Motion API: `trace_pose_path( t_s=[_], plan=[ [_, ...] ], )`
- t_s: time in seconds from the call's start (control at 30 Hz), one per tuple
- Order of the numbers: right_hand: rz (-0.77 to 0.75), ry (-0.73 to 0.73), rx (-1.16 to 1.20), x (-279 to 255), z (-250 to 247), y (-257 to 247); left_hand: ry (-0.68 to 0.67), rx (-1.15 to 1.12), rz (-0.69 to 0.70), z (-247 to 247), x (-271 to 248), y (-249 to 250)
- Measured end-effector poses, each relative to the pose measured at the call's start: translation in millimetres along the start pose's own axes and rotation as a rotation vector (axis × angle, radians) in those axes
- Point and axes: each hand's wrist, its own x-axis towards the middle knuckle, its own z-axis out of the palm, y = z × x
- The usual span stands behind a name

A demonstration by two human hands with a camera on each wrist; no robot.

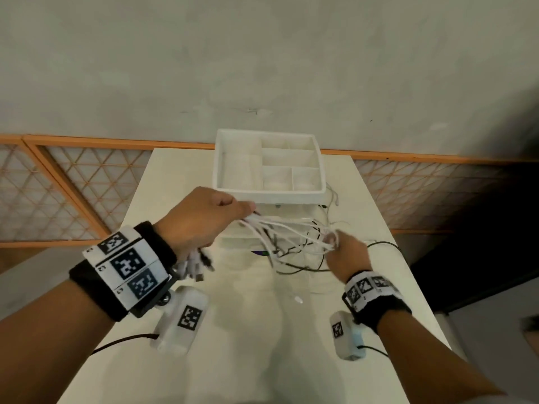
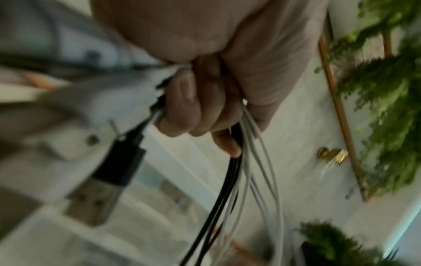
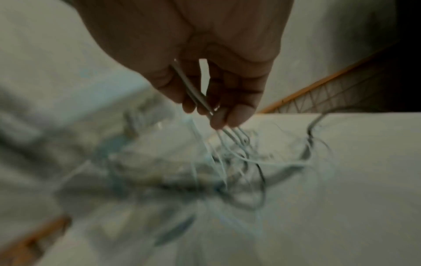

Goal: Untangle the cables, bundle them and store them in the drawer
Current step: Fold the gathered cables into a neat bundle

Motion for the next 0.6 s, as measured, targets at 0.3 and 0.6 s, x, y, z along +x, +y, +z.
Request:
trace_pose_path(
  t_s=[0.3, 0.6],
  plan=[
    [-0.022, 0.278, -0.057, -11, -27, 1, 0.371, -0.291, 0.006, -42, 6, -24],
    [0.363, -0.190, -0.082, -44, 44, 39, 0.142, -0.677, 0.120, -58, 1, 9]
  ],
)
